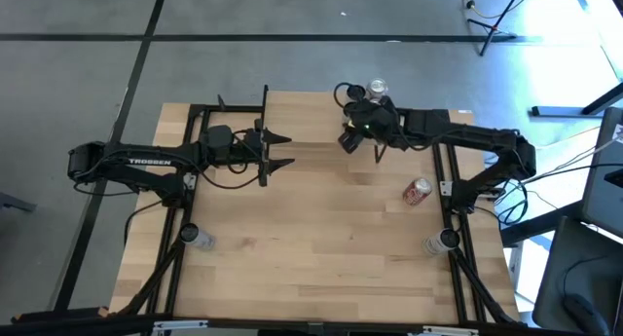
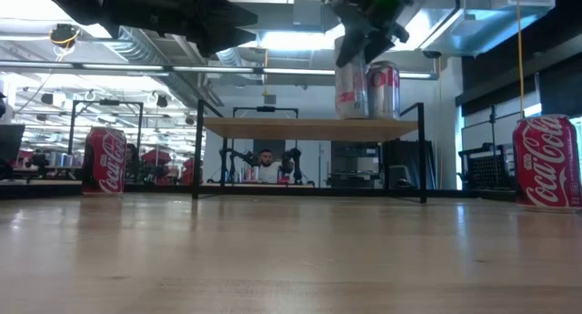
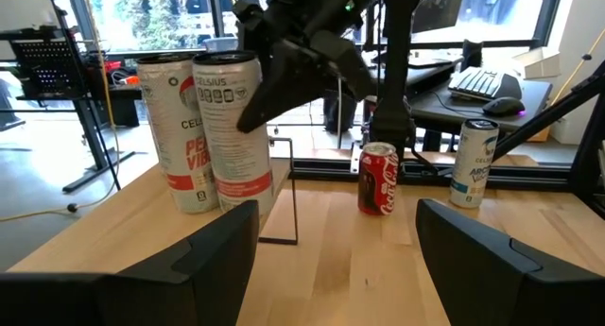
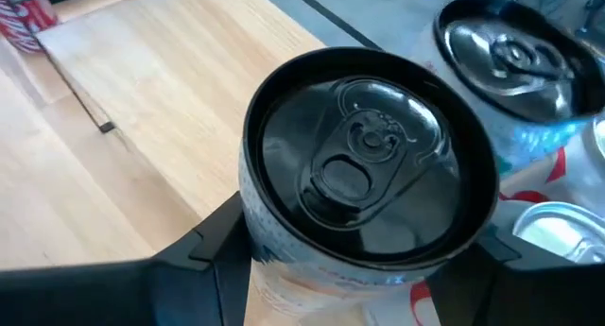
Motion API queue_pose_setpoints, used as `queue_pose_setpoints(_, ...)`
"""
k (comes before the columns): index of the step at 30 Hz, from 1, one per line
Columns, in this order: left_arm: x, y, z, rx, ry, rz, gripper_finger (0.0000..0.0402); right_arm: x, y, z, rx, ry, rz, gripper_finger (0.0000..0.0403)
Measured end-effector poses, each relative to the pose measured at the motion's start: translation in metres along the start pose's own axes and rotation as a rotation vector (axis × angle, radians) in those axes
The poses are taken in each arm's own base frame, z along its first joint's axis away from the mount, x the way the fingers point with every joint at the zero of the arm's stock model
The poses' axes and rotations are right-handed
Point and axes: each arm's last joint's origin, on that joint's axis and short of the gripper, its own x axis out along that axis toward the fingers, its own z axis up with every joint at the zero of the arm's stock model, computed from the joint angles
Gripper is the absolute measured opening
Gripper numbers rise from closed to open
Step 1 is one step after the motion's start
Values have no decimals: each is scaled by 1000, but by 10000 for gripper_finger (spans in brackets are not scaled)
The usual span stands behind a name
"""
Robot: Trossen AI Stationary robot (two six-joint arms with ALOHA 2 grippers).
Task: Place canned beverage on shelf
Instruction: Put the white-pink soda can on the shelf aligned with the other white-pink soda can
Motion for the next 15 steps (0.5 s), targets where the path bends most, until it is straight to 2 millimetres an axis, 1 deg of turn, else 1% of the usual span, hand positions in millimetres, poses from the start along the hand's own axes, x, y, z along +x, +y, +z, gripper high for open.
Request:
queue_pose_setpoints(8, 0, 0, 0, 0, 0, 0, 270, 0, 0, 3, 12, -29, -11, 218)
queue_pose_setpoints(15, 0, 0, 0, 0, 0, 0, 270, 6, -1, 3, 11, -21, -23, 218)
